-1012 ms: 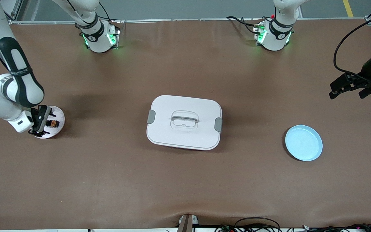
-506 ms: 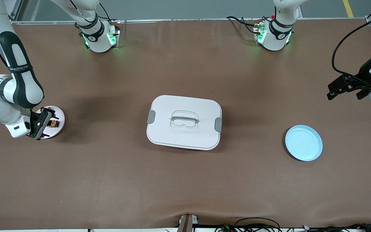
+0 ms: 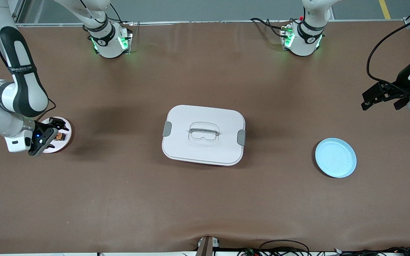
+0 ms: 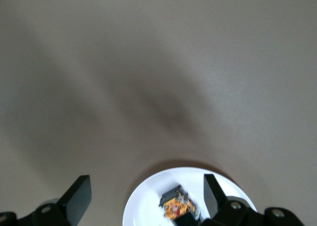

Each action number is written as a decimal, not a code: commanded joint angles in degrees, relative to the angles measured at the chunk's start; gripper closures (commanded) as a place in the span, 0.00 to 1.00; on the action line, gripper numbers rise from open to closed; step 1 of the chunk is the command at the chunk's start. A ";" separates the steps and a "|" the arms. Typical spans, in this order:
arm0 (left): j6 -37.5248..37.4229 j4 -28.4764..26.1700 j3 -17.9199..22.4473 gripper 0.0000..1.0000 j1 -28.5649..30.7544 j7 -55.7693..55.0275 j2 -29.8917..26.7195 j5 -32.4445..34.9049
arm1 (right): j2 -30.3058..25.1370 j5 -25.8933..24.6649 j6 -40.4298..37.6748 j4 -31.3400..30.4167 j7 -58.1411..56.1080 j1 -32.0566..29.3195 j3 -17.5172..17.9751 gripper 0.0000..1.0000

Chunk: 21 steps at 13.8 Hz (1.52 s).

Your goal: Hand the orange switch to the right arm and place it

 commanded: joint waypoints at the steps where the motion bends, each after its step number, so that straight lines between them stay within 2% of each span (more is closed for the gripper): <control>1: -1.23 1.62 -0.22 0.00 -1.00 -0.52 0.59 1.39 | -3.32 -2.08 -3.23 0.31 5.45 0.65 -0.24 0.00; 5: -1.23 2.06 0.22 0.00 -2.85 -0.88 0.51 1.74 | -3.51 -3.40 -13.95 7.15 15.02 1.43 -0.15 0.00; 7: -1.23 2.06 0.57 0.00 -3.46 -0.96 0.51 1.83 | -3.59 -3.67 -19.39 10.05 23.09 4.06 -0.15 0.00; 9: -1.23 2.06 5.03 0.00 -7.57 -0.96 0.51 1.83 | -3.68 -3.58 -22.83 12.69 28.56 5.30 -0.06 0.00; 12: -1.23 2.06 15.74 0.00 -17.67 -0.70 0.51 1.83 | -4.82 -3.49 -24.78 14.64 37.51 7.67 -0.06 0.00; 14: -1.23 2.06 20.85 0.00 -22.78 -0.70 0.42 1.83 | -5.96 -3.58 -25.48 14.73 44.37 10.04 -0.06 0.00; 18: -1.23 2.06 21.93 0.00 -23.68 -0.70 0.51 1.83 | -6.67 -3.23 -29.61 18.23 61.77 11.72 0.02 0.00; 21: -1.23 2.06 21.93 0.00 -23.59 -0.61 0.51 1.83 | -6.41 -3.05 -34.52 23.50 64.36 12.43 -0.06 0.00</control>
